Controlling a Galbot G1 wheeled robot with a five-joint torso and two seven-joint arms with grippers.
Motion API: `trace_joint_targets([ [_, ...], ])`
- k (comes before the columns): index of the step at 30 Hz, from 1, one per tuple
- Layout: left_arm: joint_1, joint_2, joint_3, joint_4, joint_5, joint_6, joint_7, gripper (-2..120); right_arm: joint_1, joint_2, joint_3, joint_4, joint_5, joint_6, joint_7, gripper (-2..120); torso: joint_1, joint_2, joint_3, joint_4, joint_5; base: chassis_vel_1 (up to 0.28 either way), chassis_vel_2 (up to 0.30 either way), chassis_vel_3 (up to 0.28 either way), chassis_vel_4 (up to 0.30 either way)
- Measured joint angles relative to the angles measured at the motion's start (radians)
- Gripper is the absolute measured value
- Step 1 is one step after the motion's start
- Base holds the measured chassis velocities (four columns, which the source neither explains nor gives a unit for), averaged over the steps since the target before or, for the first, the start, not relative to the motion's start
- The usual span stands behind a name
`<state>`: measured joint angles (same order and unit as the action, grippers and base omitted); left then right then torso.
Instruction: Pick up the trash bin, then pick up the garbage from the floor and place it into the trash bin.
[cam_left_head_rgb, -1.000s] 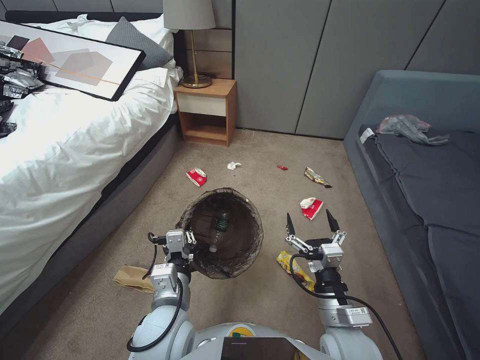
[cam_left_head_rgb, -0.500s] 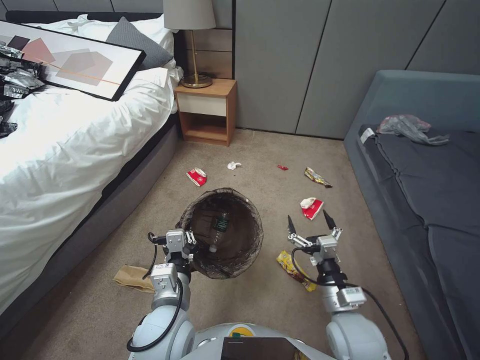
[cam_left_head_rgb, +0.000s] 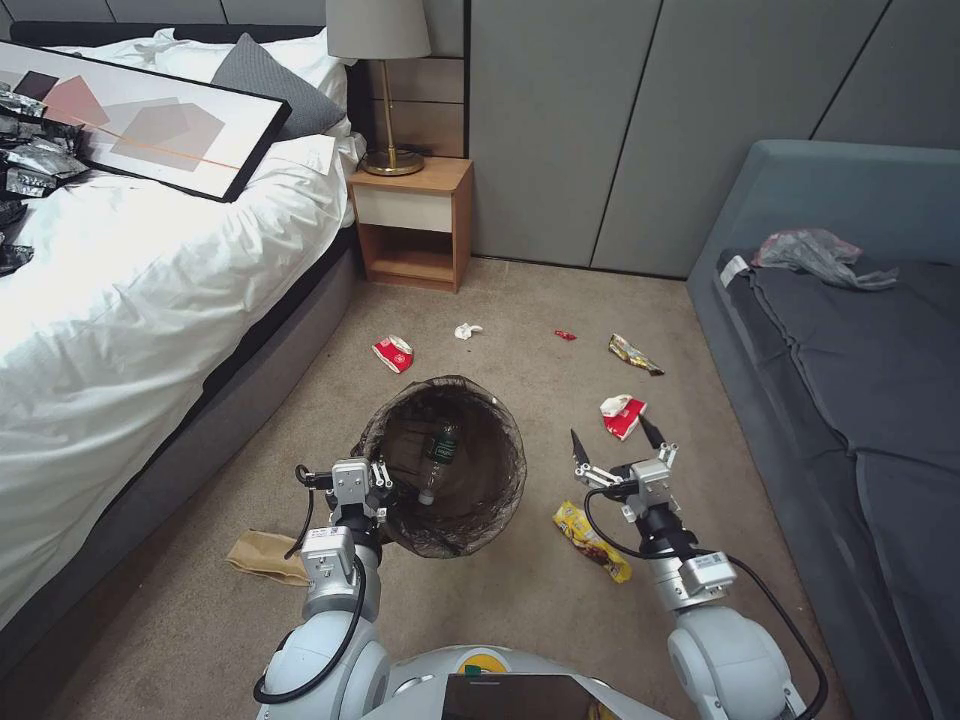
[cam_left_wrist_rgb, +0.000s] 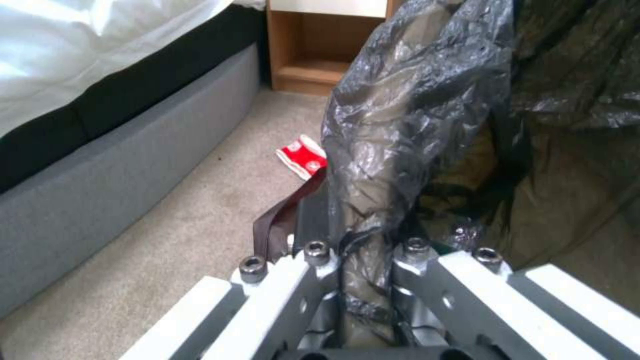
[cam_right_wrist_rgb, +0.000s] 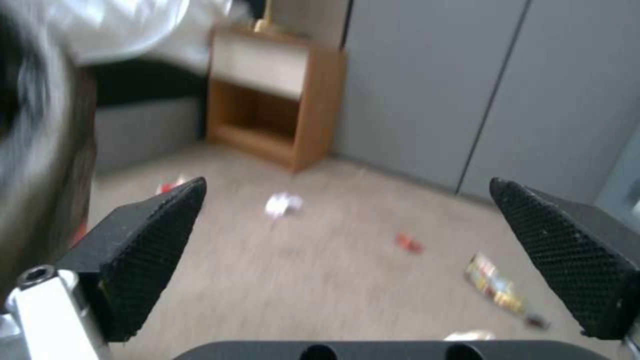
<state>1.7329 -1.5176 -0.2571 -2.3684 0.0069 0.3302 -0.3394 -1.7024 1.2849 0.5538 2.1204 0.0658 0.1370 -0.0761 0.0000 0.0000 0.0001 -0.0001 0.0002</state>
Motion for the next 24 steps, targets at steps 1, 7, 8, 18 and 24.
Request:
trace_joint_targets([
  [1,0.0,0.0,0.0,0.0,0.0,0.0,0.0,3,0.0,0.0,0.0,0.0,0.0,0.0,0.0,100,0.0,0.0,0.0,0.0,0.0,0.0,0.0,0.0,0.0],
  [7,0.0,0.0,0.0,0.0,0.0,0.0,0.0,3,0.021,-0.123,-0.014,-0.14,0.035,-0.012,-0.119,100,0.0,0.0,0.0,0.0,0.0001,0.0,0.0,0.0,0.0],
  [8,0.0,0.0,0.0,0.0,0.0,0.0,0.0,3,0.025,-0.141,-0.017,-0.161,0.037,-0.012,-0.133,100,0.0,0.0,0.0,0.0002,0.0,0.0,0.0,0.0,0.0],
  [18,0.0,0.0,0.0,0.0,0.0,0.0,0.0,3,0.041,-0.197,-0.032,-0.283,0.029,0.018,-0.224,100,0.0,0.0,0.0,0.0,-0.0001,0.0,0.0,0.0,0.0],
  [24,0.0,0.0,0.0,0.0,0.0,0.0,0.0,3,0.077,-0.2,-0.033,-0.383,0.003,0.035,-0.264,100,0.0,0.0,0.0,0.0001,-0.0001,0.0,0.0,0.0,0.0],
])
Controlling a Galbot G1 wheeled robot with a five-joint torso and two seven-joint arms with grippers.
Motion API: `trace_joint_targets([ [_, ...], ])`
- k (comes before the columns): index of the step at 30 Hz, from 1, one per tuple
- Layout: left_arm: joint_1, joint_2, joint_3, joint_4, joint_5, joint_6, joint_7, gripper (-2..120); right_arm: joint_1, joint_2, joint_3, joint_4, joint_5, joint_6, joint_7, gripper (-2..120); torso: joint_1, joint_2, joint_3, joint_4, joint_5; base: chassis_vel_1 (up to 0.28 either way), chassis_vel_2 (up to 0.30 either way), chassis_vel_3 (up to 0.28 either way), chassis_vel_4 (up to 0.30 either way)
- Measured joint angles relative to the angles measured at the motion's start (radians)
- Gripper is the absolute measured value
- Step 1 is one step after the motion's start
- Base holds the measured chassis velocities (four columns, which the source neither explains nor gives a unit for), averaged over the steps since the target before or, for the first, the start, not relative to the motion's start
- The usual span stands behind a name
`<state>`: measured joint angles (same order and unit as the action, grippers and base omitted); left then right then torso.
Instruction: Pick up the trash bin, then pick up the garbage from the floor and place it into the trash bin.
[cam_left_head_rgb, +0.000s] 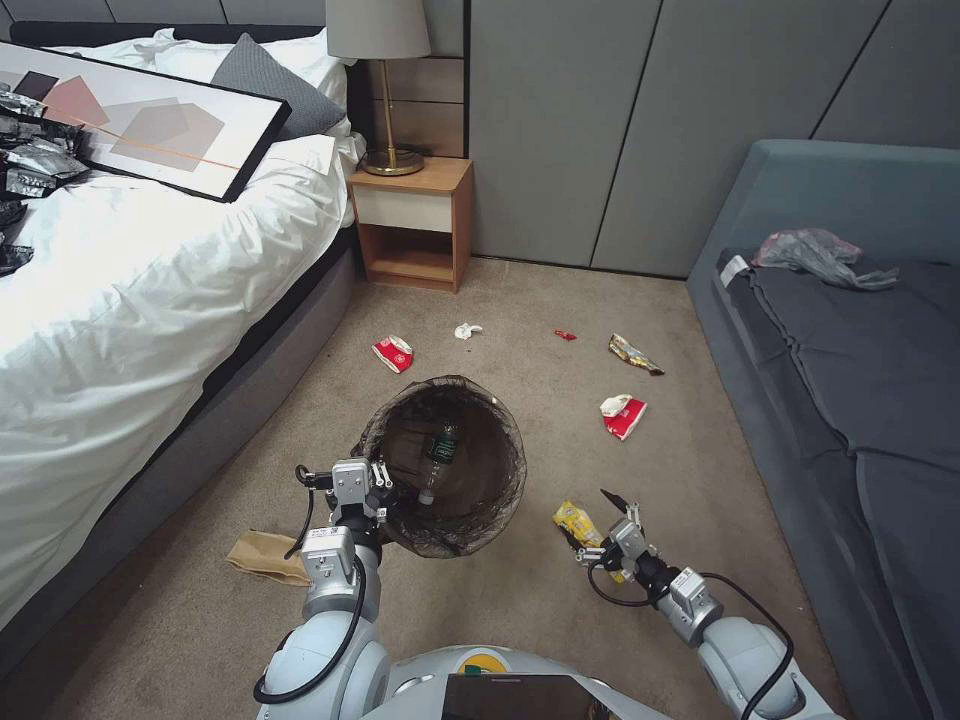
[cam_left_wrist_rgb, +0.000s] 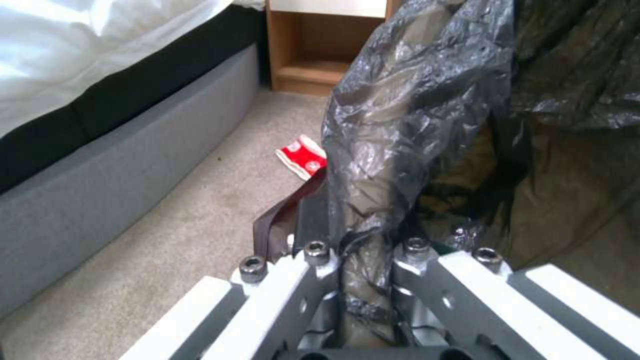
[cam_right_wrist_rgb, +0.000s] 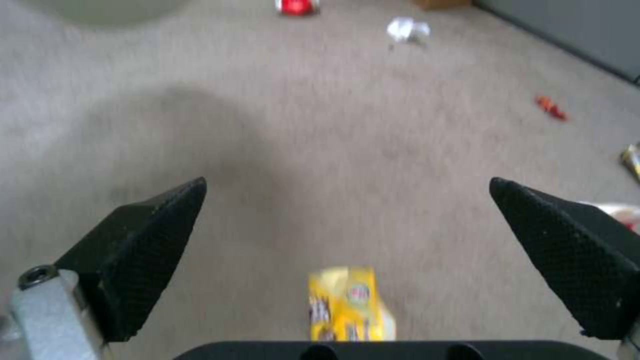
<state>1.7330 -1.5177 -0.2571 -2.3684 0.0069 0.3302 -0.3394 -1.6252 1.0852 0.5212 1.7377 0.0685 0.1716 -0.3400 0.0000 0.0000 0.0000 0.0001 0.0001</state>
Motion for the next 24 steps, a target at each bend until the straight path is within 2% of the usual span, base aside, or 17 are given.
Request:
trace_joint_targets([
  [11,0.0,0.0,0.0,0.0,0.0,0.0,0.0,3,0.072,0.037,0.0,-0.174,-0.023,0.012,-0.057,100,0.0,0.0,0.0,0.0,0.0,0.0,0.0,0.0,0.0],
  [13,0.0,0.0,0.0,0.0,0.0,0.0,0.0,3,0.106,0.056,-0.003,-0.249,-0.037,0.004,-0.063,100,0.0,0.0,0.0,-0.0001,0.0,0.0,0.0,0.0,0.0],
  [24,0.0,0.0,0.0,0.0,0.0,0.0,0.0,3,0.163,0.078,-0.006,-0.325,-0.032,-0.031,-0.05,100,0.0,0.0,0.0,0.0,-0.0002,0.0,0.0,0.0,0.0],
])
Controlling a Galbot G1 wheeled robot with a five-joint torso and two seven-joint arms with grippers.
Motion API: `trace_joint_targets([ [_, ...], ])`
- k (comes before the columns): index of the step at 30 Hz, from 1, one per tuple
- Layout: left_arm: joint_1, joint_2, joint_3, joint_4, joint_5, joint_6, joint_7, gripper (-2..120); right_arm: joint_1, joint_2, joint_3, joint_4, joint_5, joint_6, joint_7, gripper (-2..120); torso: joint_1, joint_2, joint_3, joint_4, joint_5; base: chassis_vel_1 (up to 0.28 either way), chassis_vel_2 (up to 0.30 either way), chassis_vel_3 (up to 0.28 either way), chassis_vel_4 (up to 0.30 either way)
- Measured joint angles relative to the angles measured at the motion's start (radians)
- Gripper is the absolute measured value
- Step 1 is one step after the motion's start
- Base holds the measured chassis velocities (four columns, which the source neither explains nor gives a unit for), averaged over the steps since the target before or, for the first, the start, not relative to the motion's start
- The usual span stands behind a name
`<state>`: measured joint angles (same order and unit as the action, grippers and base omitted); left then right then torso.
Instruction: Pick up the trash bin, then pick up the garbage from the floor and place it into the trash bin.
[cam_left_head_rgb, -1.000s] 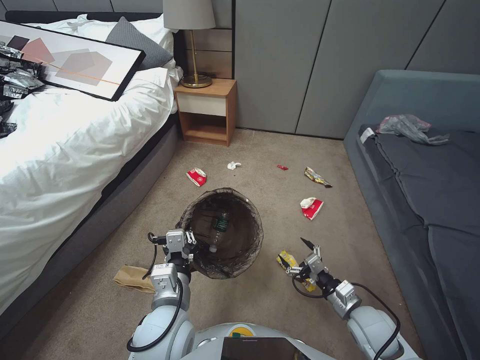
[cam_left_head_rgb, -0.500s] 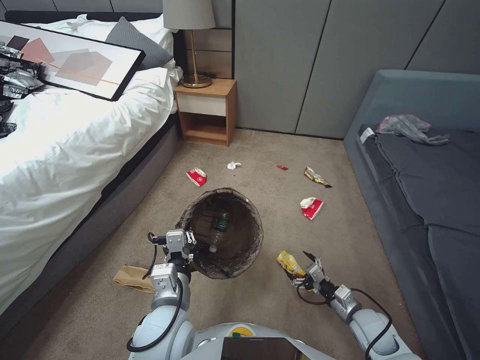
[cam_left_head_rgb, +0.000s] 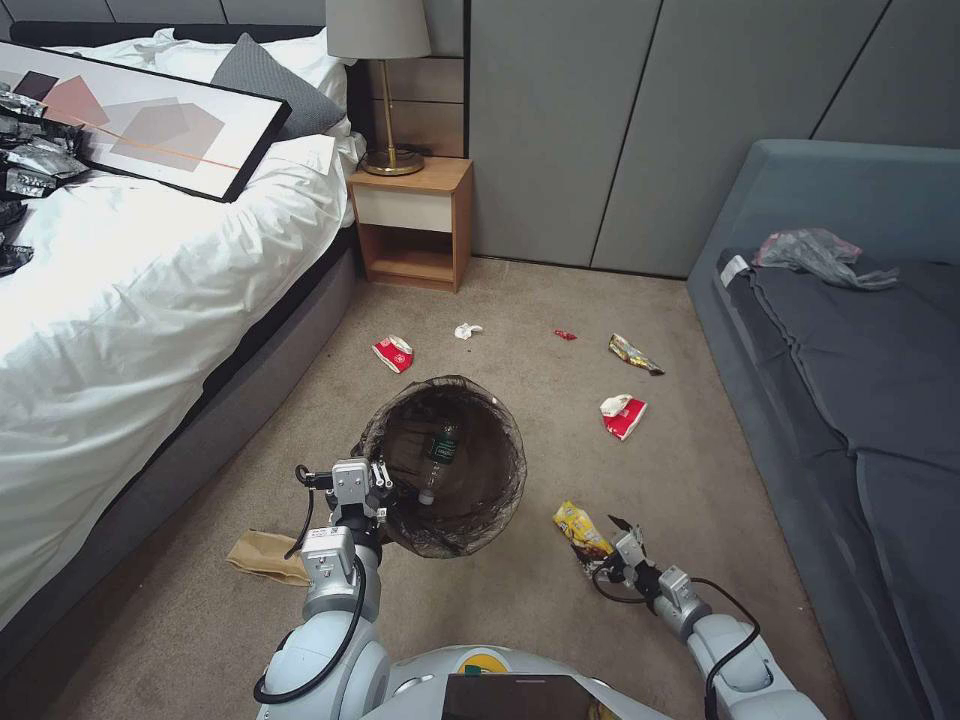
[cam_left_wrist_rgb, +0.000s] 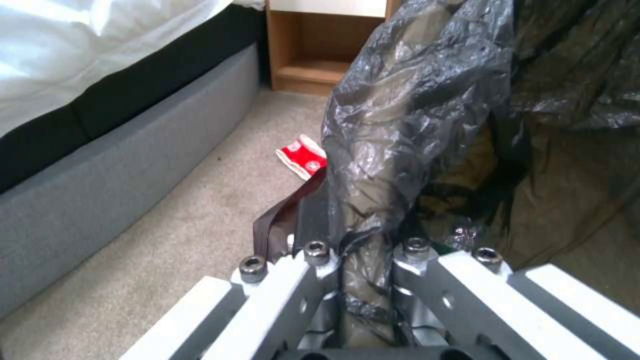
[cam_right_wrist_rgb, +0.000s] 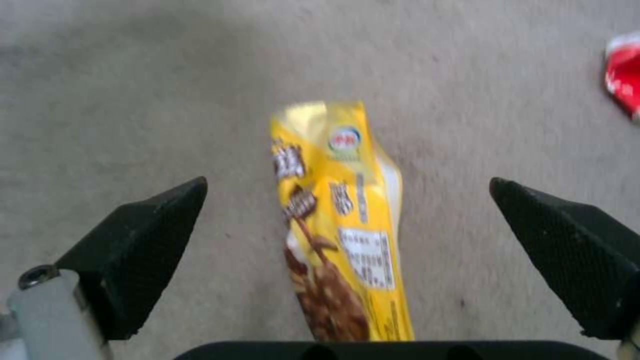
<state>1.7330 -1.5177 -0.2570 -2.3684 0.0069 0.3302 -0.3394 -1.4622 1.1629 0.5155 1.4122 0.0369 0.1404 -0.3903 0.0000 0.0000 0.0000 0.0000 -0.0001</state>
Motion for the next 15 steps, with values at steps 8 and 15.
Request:
trace_joint_targets([
  [8,0.0,0.0,0.0,0.0,0.0,0.0,0.0,3,0.049,0.038,-0.007,-0.099,0.001,-0.002,0.031,100,0.0,0.0,0.0,0.0,0.0,0.0,0.0,0.0,0.0],
  [15,0.0,0.0,0.0,0.0,0.0,0.0,0.0,3,0.07,0.056,-0.01,-0.153,0.0,0.007,0.04,88,0.0,0.0,0.0,0.0,0.0,0.0,0.0,0.0,0.0],
])
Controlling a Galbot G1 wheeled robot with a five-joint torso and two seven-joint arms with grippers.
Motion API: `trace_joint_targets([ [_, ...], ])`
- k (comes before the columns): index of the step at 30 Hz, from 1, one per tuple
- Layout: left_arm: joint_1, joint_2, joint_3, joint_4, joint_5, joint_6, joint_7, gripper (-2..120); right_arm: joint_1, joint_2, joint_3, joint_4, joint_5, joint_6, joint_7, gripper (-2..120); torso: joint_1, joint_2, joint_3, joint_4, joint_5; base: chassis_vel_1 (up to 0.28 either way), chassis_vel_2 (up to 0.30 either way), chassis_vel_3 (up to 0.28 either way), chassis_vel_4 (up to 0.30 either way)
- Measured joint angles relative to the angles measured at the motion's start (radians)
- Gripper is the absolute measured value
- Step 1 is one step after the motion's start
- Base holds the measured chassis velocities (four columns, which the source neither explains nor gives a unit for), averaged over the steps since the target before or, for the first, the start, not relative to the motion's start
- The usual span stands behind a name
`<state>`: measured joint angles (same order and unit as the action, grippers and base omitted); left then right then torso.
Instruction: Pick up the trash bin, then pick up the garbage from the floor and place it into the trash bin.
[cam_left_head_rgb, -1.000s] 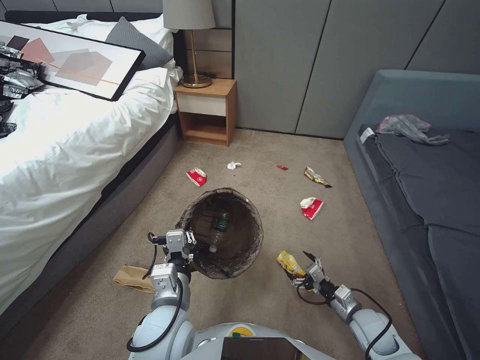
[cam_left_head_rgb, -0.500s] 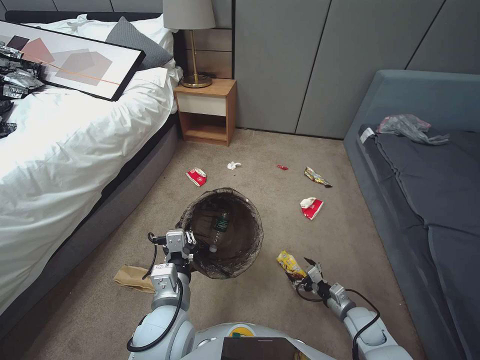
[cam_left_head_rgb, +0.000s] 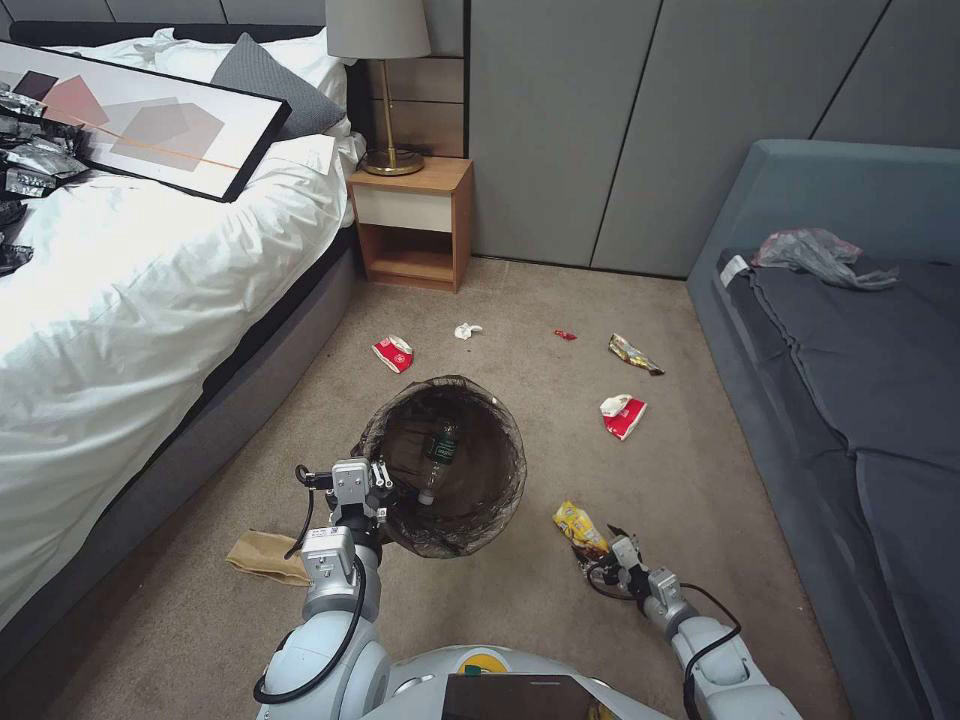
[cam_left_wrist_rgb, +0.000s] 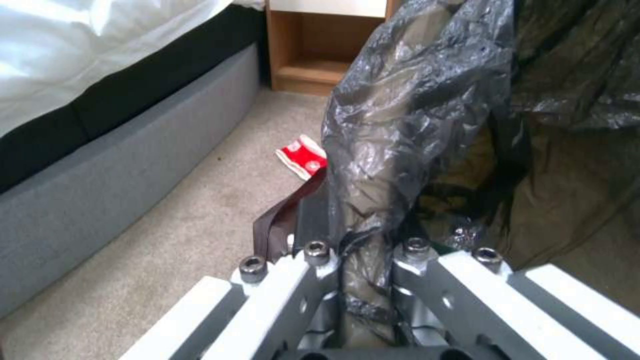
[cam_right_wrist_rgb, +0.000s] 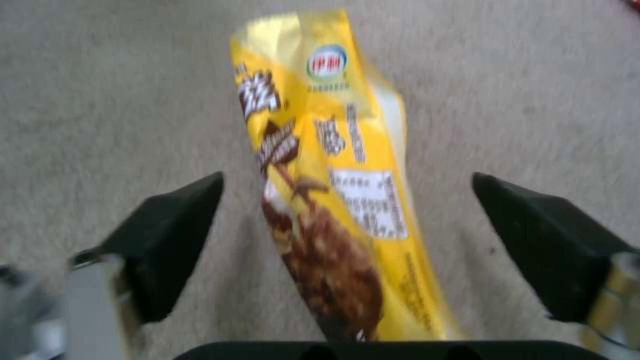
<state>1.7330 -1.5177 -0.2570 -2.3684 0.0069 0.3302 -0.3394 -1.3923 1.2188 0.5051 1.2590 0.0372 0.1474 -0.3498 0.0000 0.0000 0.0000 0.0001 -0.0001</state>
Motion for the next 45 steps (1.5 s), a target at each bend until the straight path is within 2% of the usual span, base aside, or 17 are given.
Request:
trace_joint_targets([
  [1,0.0,0.0,0.0,0.0,0.0,0.0,0.0,3,0.005,0.004,0.0,-0.017,0.0,0.003,0.002,79,0.0,0.0,0.0,-0.0001,0.0002,0.0,0.0,0.0,0.0],
  [3,0.0,0.0,0.0,0.0,0.0,0.0,0.0,3,0.006,0.005,0.0,-0.02,0.0,0.003,0.003,78,0.0,0.0,0.0,-0.0001,0.0001,0.0,0.0,0.0,0.0],
  [4,0.0,0.0,0.0,0.0,0.0,0.0,0.0,3,0.01,0.006,0.0,-0.033,0.0,0.006,0.005,68,0.0,0.0,0.0,-0.0001,0.0,0.0,0.0,0.0,0.0],
  [6,0.0,0.0,0.0,0.0,0.0,0.0,0.0,3,0.012,0.007,0.001,-0.043,0.0,0.007,0.006,61,0.0,0.0,0.0,-0.0001,0.0001,0.0,0.0,0.0,0.0],
  [7,0.0,0.0,0.0,0.0,0.0,0.0,0.0,3,0.012,0.007,0.001,-0.043,0.0,0.007,0.006,61,0.0,0.0,0.0,-0.0001,0.0001,0.0,0.0,0.0,0.0],
  [10,0.0,0.0,0.0,0.0,0.0,0.0,0.0,3,0.013,0.008,0.003,-0.056,0.001,0.01,0.006,46,0.0,0.0,0.0,-0.0001,0.0,0.0,0.0,0.0,0.0],
  [12,0.0,0.0,0.0,0.0,0.0,0.0,0.0,3,0.015,0.01,0.004,-0.062,0.001,0.012,0.006,43,0.0,0.0,0.0,-0.0001,0.0001,0.0,0.0,0.0,0.0],
  [15,0.0,0.0,0.0,0.0,0.0,0.0,0.0,3,0.017,0.011,0.007,-0.075,0.002,0.019,0.006,25,0.0,0.0,0.0,0.0,0.0001,0.0,0.0,0.0,0.0],
  [16,0.0,0.0,0.0,0.0,0.0,0.0,0.0,3,0.017,0.011,0.007,-0.075,0.002,0.019,0.006,25,0.0,0.0,0.0,0.0,0.0001,0.0,0.0,0.0,0.0],
  [19,0.0,0.0,0.0,0.0,0.0,0.0,0.0,3,0.017,0.011,0.009,-0.076,0.003,0.022,0.006,13,0.0,0.0,0.0,0.0,0.0,0.0,0.0,0.0,0.0],
  [20,0.0,0.0,0.0,0.0,0.0,0.0,0.0,3,0.017,0.011,0.009,-0.076,0.003,0.022,0.006,13,0.0,0.0,0.0,0.0,0.0,0.0,0.0,0.0,0.0],
  [23,0.0,0.0,0.0,0.0,0.0,0.0,0.0,3,0.016,0.011,0.011,-0.071,0.003,0.022,0.008,0,0.0,0.0,0.0,-0.0002,0.0,0.0,0.0,0.0,0.0],
  [32,0.0,0.0,0.0,0.0,0.0,0.0,0.0,3,0.009,0.011,0.011,-0.027,0.015,0.026,0.035,0,0.0,0.0,0.0,-0.0001,0.0001,0.0,0.0,0.0,0.0],
  [36,0.0,0.0,0.0,0.0,0.0,0.0,0.0,3,-0.003,0.019,0.016,0.043,0.032,0.041,0.052,0,0.0,0.0,0.0,-0.0001,0.0001,0.0,0.0,0.0,0.0],
  [40,0.0,0.0,0.0,0.0,0.0,0.0,0.0,3,-0.015,0.027,0.024,0.129,0.053,0.069,0.064,0,0.0,0.0,0.0,0.0,0.0001,0.0,0.0,0.0,0.0],
  [44,0.0,0.0,0.0,0.0,0.0,0.0,0.0,3,-0.04,0.032,0.032,0.319,0.126,0.104,0.066,0,0.0,0.0,0.0,-0.0003,0.0,0.0,0.0,0.0,0.0],
  [45,0.0,0.0,0.0,0.0,0.0,0.0,0.0,3,-0.04,0.032,0.032,0.319,0.126,0.104,0.066,0,0.0,0.0,0.0,-0.0003,0.0,0.0,0.0,0.0,0.0],
])
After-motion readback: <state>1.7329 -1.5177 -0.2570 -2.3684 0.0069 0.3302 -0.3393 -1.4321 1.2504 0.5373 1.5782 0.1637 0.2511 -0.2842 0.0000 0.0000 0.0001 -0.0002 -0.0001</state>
